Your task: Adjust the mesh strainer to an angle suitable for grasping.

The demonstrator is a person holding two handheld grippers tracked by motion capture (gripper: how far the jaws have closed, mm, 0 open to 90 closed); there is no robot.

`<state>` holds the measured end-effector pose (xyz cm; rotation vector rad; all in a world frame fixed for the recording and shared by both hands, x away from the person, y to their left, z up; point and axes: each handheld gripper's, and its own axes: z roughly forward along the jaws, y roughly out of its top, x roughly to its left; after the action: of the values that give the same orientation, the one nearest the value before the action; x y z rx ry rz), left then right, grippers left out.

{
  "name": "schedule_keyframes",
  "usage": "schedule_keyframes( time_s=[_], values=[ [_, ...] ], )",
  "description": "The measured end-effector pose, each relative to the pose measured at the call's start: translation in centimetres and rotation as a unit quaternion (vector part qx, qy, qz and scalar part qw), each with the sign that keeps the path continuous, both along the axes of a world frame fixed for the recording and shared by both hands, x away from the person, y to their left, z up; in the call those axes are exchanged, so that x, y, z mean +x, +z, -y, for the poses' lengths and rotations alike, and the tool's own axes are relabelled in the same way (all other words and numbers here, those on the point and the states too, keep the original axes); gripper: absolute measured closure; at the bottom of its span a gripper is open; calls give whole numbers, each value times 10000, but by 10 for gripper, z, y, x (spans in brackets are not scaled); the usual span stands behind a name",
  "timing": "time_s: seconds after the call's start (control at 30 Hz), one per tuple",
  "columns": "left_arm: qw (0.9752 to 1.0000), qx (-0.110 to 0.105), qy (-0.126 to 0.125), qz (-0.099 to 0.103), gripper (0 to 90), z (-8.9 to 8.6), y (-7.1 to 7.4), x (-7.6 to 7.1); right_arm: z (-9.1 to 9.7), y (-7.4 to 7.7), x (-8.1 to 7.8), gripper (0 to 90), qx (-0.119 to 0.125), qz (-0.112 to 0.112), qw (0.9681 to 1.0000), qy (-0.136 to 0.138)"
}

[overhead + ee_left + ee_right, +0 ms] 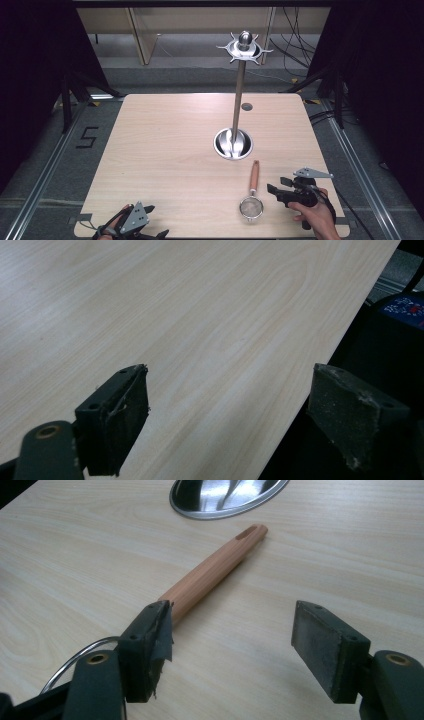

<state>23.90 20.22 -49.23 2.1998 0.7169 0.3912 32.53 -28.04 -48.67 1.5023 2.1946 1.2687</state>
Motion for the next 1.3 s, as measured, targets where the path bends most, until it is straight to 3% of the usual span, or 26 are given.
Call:
schedule_keyframes(
  time_s=[0.03, 0.1, 0.13, 0.17, 0.2, 0.3, 0.4, 0.47, 0.57, 0.6, 0.63, 0.7, 0.87, 0.9, 0.93, 0.97, 1.0, 1.07, 1.1, 1.17, 1.2, 1.23, 1.3],
  values=[
    [10000, -32, 12, -45, 160, 0, 0, 0, -1, 1, 0, 328, -51, -99, 9999, -25],
    [9999, -100, -11, -50, 161, 1, 0, -1, 0, 1, 3, 327, -50, -35, 10000, 72],
    [9999, 96, -55, 10, 161, 0, 2, 0, -2, 3, 1, 325, -24, -158, 9999, -44],
    [10000, -20, -3, -19, 161, 1, -1, -1, -3, 2, 2, 325, -64, -130, 9999, 2],
    [10000, 27, -46, 14, 161, 1, 0, 0, -1, 1, 5, 324, -177, 72, 9998, 92],
    [10000, 17, -18, 34, 161, 1, 0, 0, -6, 3, 3, 324, -93, -73, 9999, -70],
    [9999, 85, -52, 131, 160, -1, 1, 1, -7, 5, 8, 319, -348, 102, 9993, 92],
    [10000, -2, -18, 77, 160, 0, 1, 0, -8, 4, 10, 318, -312, 129, 9994, 114],
    [9998, 104, -65, 133, 160, 0, 2, 1, -15, 6, 12, 316, -311, -16, 9995, 94],
    [9998, 144, -63, 125, 160, 0, 2, 1, -14, 6, 14, 314, -501, 108, 9986, 154],
    [9999, 63, -44, 121, 159, 0, 1, 0, -18, 6, 16, 314, -670, 84, 9976, 158],
    [9998, 131, -72, 148, 160, 0, 1, 1, -23, 7, 19, 314, -702, 78, 9972, 227],
    [9997, 59, -104, 216, 160, 2, 3, -1, -34, 5, 28, 312, -925, 39, 9949, 389],
    [9996, 42, -106, 252, 160, 2, 3, -1, -38, 6, 29, 312, -921, -161, 9950, 360],
    [9997, 51, -111, 200, 160, 2, 4, -1, -40, 3, 34, 313, -1061, -34, 9932, 476],
    [9997, 40, -99, 202, 160, 2, 4, -1, -45, 4, 35, 313, -1009, -148, 9937, 464],
    [9997, 45, -88, 219, 159, 3, 3, -1, -51, 3, 38, 313, -1123, -203, 9922, 508],
    [9995, 145, -121, 256, 159, 2, 4, -2, -58, 0, 41, 317, -1086, -210, 9927, 479],
    [9995, 145, -121, 256, 160, 2, 4, -2, -60, 2, 41, 318, -1153, -495, 9907, 534],
    [9996, 70, -119, 229, 160, 3, 4, -2, -61, 0, 43, 319, -1218, -508, 9895, 593],
    [9995, 146, -133, 255, 160, 2, 5, -2, -65, -4, 45, 324, -1249, -398, 9898, 560],
    [9994, 156, -134, 265, 160, 2, 4, -2, -67, -3, 45, 325, -1334, -618, 9876, 543],
    [9996, 88, -117, 262, 160, 4, 4, -2, -70, -6, 47, 331, -1307, -690, 9875, 547]
  ],
)
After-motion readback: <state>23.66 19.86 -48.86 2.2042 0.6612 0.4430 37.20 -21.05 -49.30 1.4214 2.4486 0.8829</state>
